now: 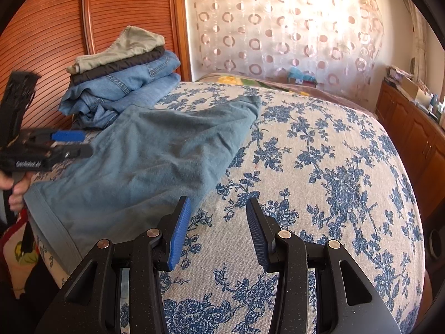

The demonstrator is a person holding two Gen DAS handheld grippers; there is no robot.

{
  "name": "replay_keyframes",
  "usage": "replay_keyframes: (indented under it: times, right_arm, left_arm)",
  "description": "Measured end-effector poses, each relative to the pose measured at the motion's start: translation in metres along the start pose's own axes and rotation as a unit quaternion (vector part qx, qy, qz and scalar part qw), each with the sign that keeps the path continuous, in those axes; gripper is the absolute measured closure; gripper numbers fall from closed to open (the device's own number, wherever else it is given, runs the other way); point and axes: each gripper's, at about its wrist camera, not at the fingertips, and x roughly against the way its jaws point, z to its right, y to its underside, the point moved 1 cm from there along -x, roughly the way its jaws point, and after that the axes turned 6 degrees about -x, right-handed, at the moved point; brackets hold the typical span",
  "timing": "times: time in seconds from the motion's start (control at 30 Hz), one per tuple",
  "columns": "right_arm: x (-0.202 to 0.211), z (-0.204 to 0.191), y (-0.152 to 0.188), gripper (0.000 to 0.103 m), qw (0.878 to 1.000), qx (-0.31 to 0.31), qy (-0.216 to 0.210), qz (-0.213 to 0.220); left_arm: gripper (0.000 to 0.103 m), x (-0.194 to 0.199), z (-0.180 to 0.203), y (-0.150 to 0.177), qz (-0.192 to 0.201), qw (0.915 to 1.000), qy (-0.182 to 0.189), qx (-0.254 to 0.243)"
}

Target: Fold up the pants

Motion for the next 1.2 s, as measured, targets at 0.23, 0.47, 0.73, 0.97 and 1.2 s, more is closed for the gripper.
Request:
replay_keyframes:
  times: [0.23, 0.47, 0.73, 0.97, 1.2]
  right_arm:
    - [0.02, -0.015, 0.005, 0.06, 1.0, 0.0, -0.019, 0.003]
    - [0.045, -0.049, 0.026, 0.06, 0.998, 0.014, -0.058, -0.008]
    - [0.062, -0.078, 0.041, 0.06, 0.996, 0.047, -0.067, -0.018]
    - [0.059, -0.082, 0.049, 0.06, 0.996, 0.061, -0.057, -0.042]
    - [0.056, -0.077, 0.057, 0.058, 0.995, 0.063, -0.04, -0.064]
  left_arm:
    - [0.037, 0.023, 0.009, 0.024, 0.004, 1.0, -0.009, 0.001]
    - [0.037, 0.048, 0.012, 0.048, 0.015, 0.9998, -0.006, 0.012]
    - [0.037, 0.062, 0.016, 0.066, 0.015, 0.9996, 0.001, 0.022]
    - [0.037, 0.069, 0.016, 0.068, 0.02, 0.9995, 0.001, 0.025]
    - [0.037, 0.07, 0.015, 0.069, 0.02, 0.9995, 0.001, 0.026]
